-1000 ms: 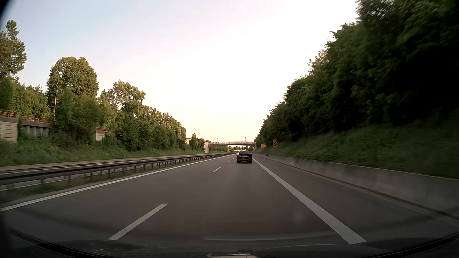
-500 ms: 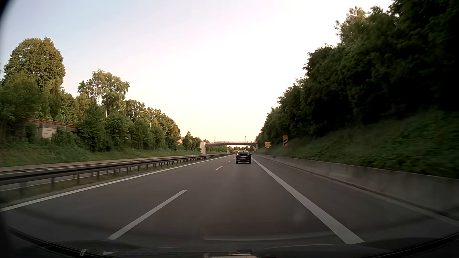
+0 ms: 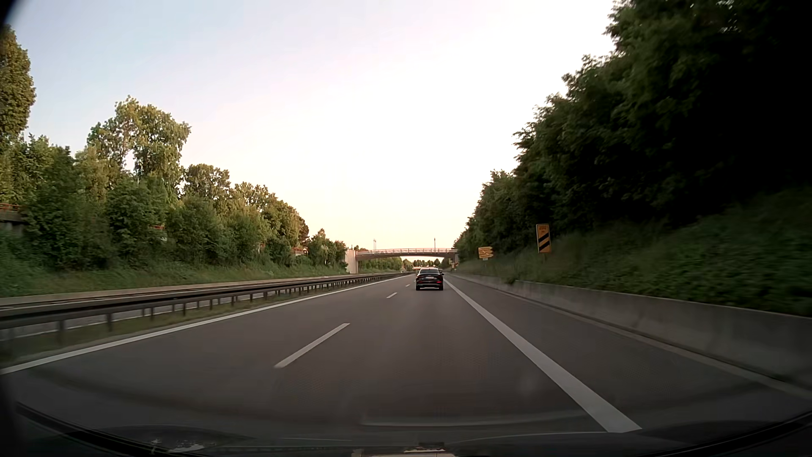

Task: Follow the waypoints while adhering to traffic rules and regulations

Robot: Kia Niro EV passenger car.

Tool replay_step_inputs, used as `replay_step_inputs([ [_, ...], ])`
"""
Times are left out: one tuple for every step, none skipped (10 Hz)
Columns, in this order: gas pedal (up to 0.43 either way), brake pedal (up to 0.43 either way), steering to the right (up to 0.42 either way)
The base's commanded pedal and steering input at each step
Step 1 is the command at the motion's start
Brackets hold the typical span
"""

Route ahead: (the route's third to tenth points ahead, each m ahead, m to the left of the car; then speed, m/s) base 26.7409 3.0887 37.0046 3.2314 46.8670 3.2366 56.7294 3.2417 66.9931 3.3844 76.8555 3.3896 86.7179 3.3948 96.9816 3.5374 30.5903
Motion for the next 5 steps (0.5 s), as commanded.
replay_step_inputs([
  [0.331,0.018,-0.001],
  [0.331,0.018,-0.001],
  [0.331,0.018,-0.001],
  [0.331,0.018,-0.001],
  [0.331,0.018,-0.001],
])
